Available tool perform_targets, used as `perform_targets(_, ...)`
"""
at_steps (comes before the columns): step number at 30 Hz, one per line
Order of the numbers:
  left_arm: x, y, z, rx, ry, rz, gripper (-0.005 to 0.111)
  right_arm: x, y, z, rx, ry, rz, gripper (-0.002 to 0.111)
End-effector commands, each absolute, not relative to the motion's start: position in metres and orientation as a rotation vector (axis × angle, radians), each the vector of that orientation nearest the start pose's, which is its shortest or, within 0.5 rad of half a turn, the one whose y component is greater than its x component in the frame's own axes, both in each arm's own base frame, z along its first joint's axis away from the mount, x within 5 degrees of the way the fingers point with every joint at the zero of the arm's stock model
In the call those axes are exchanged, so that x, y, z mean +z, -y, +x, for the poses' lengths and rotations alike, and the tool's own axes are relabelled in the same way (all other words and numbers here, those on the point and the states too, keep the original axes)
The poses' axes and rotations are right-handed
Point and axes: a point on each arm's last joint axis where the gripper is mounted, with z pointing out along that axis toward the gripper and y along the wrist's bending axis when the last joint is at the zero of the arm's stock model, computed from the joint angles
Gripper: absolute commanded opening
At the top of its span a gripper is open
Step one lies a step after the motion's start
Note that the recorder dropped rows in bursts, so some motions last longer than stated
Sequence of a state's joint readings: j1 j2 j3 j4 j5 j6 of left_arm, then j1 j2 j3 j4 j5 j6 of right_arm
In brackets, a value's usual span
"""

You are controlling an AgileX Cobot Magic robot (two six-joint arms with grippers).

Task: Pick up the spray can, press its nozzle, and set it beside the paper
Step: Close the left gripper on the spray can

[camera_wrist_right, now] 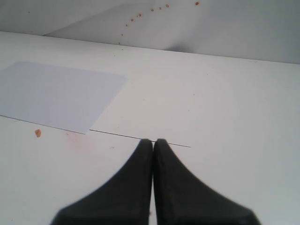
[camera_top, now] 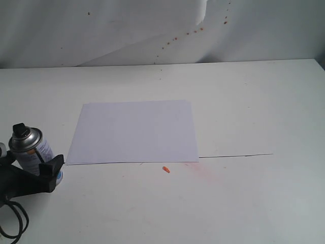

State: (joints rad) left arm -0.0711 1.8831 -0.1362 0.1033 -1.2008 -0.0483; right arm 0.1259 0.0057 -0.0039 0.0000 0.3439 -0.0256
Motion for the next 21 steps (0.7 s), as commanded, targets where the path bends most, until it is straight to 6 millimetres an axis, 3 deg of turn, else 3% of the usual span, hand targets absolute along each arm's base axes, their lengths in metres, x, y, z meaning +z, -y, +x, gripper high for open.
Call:
perform_targets(1, 0.0893, 0.0219, 0.2062, -0.141, -2.006, 0.105, 0.105, 0.1824, -0.0062, 0.0532, 0.059, -1.820, -0.137, 0.000)
perform_targets(21, 0.0904, 0.0222, 0.2100, -0.145, -1.993, 0.098, 0.105, 0.1824, -0.0062, 0.0532, 0.059, -1.820, -0.137, 0.000)
